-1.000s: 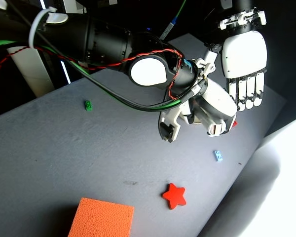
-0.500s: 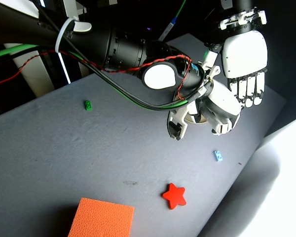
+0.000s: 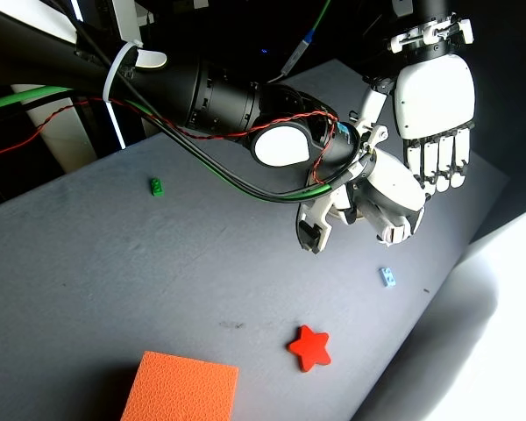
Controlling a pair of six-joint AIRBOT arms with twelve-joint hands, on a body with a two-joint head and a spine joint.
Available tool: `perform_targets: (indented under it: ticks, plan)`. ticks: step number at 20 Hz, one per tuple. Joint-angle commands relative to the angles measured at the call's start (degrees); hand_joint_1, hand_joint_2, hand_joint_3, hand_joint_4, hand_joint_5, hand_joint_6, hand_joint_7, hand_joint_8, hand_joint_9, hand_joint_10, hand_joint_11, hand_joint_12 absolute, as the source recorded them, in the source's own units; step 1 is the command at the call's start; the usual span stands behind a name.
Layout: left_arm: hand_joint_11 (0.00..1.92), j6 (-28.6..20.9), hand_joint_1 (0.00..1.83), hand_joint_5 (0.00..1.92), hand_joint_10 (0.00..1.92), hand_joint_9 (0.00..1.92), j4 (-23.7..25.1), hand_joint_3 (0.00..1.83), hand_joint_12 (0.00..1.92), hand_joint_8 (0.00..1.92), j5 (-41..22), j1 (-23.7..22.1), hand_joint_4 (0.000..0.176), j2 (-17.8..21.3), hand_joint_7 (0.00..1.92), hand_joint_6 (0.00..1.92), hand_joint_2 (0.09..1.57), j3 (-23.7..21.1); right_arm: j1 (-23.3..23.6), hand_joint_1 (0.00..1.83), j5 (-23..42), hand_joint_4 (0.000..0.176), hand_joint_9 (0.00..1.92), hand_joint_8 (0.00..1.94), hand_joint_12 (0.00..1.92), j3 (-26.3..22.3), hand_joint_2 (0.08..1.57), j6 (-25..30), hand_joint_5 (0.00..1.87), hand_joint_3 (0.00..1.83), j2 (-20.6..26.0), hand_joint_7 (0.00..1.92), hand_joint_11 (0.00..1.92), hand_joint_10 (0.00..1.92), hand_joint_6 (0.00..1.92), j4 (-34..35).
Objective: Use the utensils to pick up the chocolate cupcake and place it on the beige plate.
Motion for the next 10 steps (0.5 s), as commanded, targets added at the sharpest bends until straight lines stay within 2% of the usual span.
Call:
perform_targets:
  ticks: [1, 2, 3, 4, 5, 7, 9, 10]
  plan:
    - [0.00, 0.2, 0.18, 0.15, 0.00, 0.14, 2.5, 0.00, 0.23, 0.00, -2.8, -0.5, 0.000, 0.3, 0.13, 0.00, 1.11, 0.1, 0.5, 1.31, 5.8, 0.000, 0.70, 1.48, 1.79, -0.3, 1.26, -0.1, 0.67, 0.00, 0.5, 0.66, 0.74, 1.65, 1.37, -0.2]
    - [0.00, 0.2, 0.19, 0.16, 0.00, 0.15, 2.5, 0.00, 0.25, 0.00, -2.8, -0.5, 0.000, 0.3, 0.15, 0.00, 1.12, 0.1, 0.6, 1.30, 5.6, 0.000, 0.67, 1.53, 1.85, -0.6, 1.28, 0.0, 0.61, 0.01, 0.9, 0.63, 0.71, 1.69, 1.46, -0.2]
    - [0.00, 0.2, 0.19, 0.16, 0.00, 0.15, 2.5, 0.00, 0.22, 0.00, -2.8, -0.5, 0.000, 0.3, 0.16, 0.00, 1.12, 0.0, 0.8, 1.31, 5.6, 0.000, 0.72, 1.46, 1.78, -1.2, 1.26, 0.1, 0.64, 0.00, 1.6, 0.67, 0.75, 1.62, 1.44, -0.2]
    - [0.00, 0.2, 0.21, 0.17, 0.00, 0.15, 2.5, 0.00, 0.22, 0.01, -2.8, -0.5, 0.000, 0.3, 0.17, 0.01, 1.11, 0.0, 1.0, 1.30, 5.6, 0.000, 0.71, 1.48, 1.72, -1.5, 1.28, 0.1, 0.60, 0.00, 2.0, 0.64, 0.80, 1.58, 1.55, -0.2]
    - [0.00, 0.2, 0.21, 0.17, 0.00, 0.15, 2.5, 0.00, 0.22, 0.01, -2.8, -0.5, 0.000, 0.3, 0.17, 0.01, 1.11, 0.0, 1.2, 1.30, 5.6, 0.000, 0.71, 1.49, 1.71, -1.8, 1.28, 0.1, 0.59, 0.00, 2.3, 0.64, 0.81, 1.57, 1.57, -0.2]
    - [0.00, 0.2, 0.14, 0.13, 0.00, 0.13, 2.5, 0.00, 0.25, 0.00, -2.8, -0.5, 0.000, 0.4, 0.15, 0.00, 1.12, 0.0, 1.7, 1.31, 5.8, 0.000, 0.72, 1.46, 1.70, -2.2, 1.27, 0.1, 0.60, 0.00, 3.0, 0.67, 0.80, 1.56, 1.55, -0.2]
    - [0.00, 0.2, 0.13, 0.13, 0.00, 0.11, 2.5, 0.00, 0.26, 0.00, -2.8, -0.5, 0.000, 0.4, 0.11, 0.00, 1.13, 0.0, 2.3, 1.31, 6.3, 0.000, 0.67, 1.56, 1.83, -2.2, 1.28, 0.3, 0.61, 0.00, 3.5, 0.65, 0.76, 1.66, 1.45, -0.2]
    - [0.00, 0.2, 0.13, 0.12, 0.00, 0.11, 2.5, 0.00, 0.26, 0.00, -2.8, -0.5, 0.000, 0.4, 0.11, 0.00, 1.14, 0.0, 2.6, 1.31, 6.1, 0.000, 0.68, 1.55, 1.80, -2.2, 1.28, 0.3, 0.59, 0.00, 3.7, 0.66, 0.77, 1.64, 1.46, -0.2]
